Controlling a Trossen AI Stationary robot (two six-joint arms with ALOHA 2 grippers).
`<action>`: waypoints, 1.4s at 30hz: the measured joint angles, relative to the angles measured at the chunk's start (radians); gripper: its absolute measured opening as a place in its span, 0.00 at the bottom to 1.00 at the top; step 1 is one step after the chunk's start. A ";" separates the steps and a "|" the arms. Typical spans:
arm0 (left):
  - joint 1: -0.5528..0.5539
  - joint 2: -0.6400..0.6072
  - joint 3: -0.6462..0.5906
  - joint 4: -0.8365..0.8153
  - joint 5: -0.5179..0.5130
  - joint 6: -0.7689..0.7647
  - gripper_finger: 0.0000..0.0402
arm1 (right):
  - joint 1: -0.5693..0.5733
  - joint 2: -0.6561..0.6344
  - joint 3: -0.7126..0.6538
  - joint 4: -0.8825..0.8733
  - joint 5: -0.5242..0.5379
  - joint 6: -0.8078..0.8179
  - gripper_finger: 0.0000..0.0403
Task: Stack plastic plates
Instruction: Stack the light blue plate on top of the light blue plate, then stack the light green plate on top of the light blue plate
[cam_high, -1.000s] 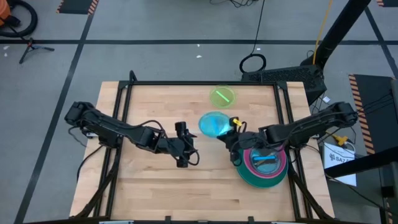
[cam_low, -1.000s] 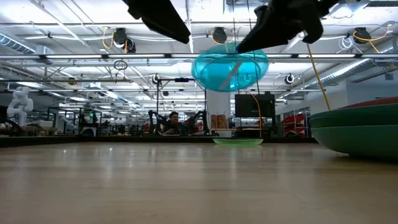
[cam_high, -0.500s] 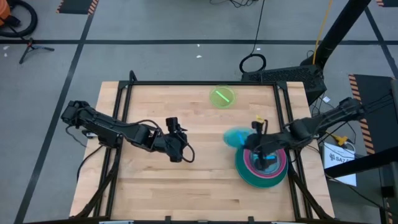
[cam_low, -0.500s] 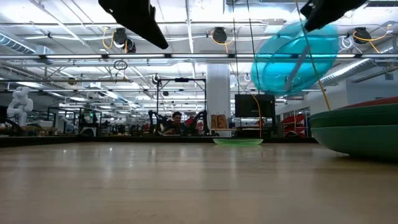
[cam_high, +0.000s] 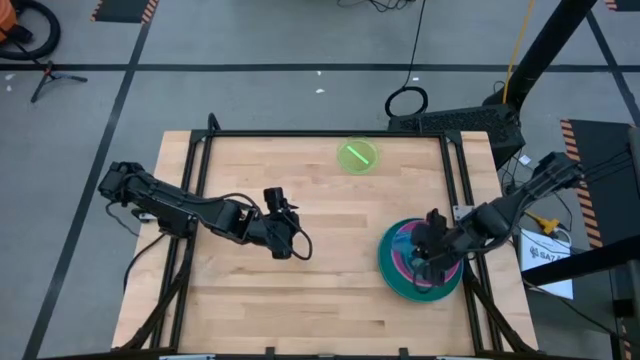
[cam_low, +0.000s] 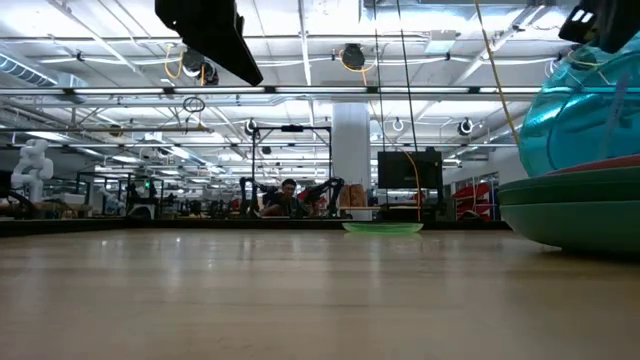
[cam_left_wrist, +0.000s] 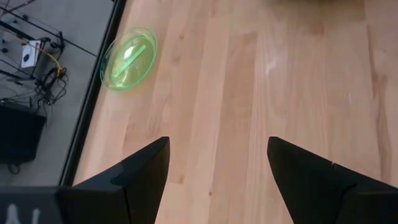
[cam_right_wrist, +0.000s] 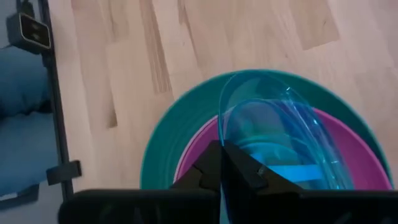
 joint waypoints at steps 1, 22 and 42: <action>0.000 0.000 0.000 0.001 0.000 0.000 0.69 | 0.006 0.008 0.000 0.001 0.000 0.002 0.00; -0.012 0.001 0.000 -0.098 -0.013 0.012 0.69 | 0.018 0.089 0.000 -0.070 -0.100 0.179 0.26; -0.010 -0.355 -0.379 0.267 -0.121 0.145 0.69 | -0.265 0.090 -0.001 0.052 0.168 -0.039 0.25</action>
